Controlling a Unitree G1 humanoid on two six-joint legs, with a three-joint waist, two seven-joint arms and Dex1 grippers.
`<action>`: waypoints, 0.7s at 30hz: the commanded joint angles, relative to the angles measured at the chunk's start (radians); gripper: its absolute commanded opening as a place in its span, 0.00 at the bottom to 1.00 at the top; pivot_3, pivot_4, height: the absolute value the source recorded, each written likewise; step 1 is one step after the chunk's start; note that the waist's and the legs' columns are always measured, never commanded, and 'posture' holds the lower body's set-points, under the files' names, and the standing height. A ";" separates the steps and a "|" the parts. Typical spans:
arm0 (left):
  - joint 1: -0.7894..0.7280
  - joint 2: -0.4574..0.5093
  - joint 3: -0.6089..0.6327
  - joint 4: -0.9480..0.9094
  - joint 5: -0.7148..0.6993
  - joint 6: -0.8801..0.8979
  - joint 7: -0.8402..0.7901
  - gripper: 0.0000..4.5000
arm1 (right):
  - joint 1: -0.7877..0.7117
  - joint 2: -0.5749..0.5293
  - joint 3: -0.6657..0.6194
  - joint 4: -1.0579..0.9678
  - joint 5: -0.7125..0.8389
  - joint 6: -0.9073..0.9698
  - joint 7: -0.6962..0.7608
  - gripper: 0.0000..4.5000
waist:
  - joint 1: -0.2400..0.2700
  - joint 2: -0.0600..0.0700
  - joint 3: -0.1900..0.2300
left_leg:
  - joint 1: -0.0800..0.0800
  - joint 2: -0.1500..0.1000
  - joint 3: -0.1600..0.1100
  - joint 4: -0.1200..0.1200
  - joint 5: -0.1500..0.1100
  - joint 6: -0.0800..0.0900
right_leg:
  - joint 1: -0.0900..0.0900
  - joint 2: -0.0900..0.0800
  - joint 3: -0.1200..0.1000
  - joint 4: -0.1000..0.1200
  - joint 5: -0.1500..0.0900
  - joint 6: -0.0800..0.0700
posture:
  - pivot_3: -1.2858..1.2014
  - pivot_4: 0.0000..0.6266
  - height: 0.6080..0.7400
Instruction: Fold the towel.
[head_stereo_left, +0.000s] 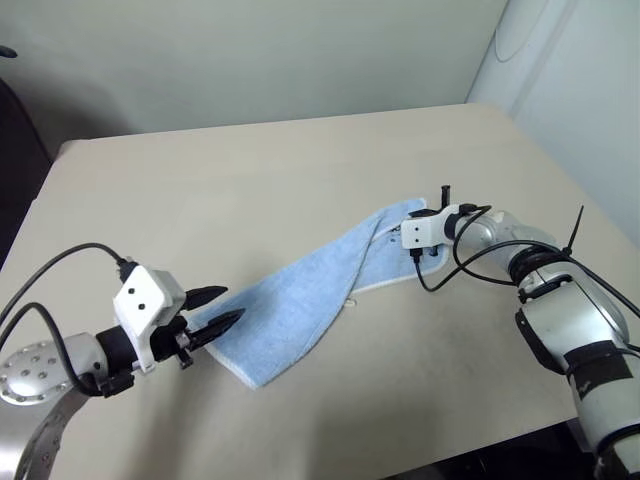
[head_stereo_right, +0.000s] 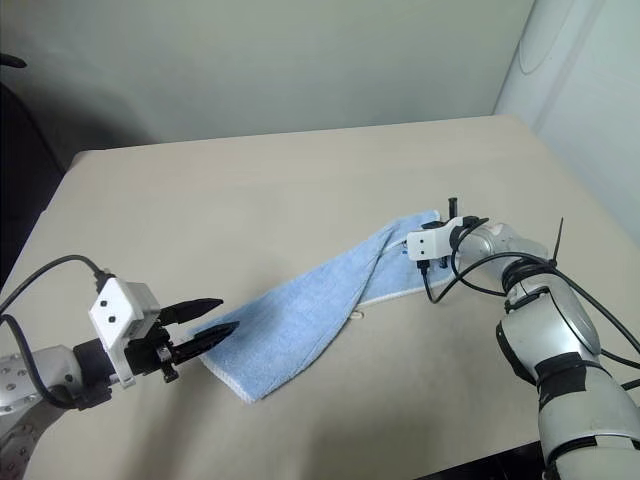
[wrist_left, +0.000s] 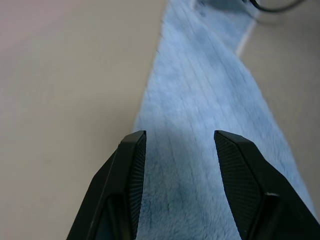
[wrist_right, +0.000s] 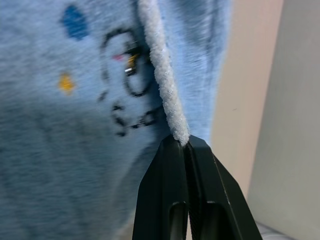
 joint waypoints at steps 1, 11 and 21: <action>0.010 0.078 0.007 0.021 -0.008 -0.052 -0.159 0.64 | -0.009 -0.022 -0.028 -0.024 0.026 -0.001 -0.022 0.00 | 0.000 0.000 0.000 | -0.001 0.000 0.000 0.000 0.000 0.000 | -0.001 0.000 0.000 0.000 0.000 0.000 | 0.52 0.24 1.00; -0.032 0.200 -0.135 0.095 0.165 -0.335 -0.391 0.99 | 0.025 -0.052 -0.043 -0.044 0.060 -0.015 -0.028 0.00 | 0.002 0.000 0.000 | -0.004 0.000 -0.001 0.000 -0.002 0.003 | -0.003 0.000 0.000 0.000 0.000 0.000 | 0.52 0.24 1.00; 0.028 0.183 -0.292 0.052 0.362 -0.551 -0.396 0.99 | 0.059 -0.127 -0.079 -0.082 0.104 -0.045 -0.008 0.00 | 0.001 0.000 0.000 | -0.005 0.000 -0.001 0.000 -0.003 0.004 | -0.004 0.000 0.000 0.000 0.000 0.000 | 0.52 0.24 1.00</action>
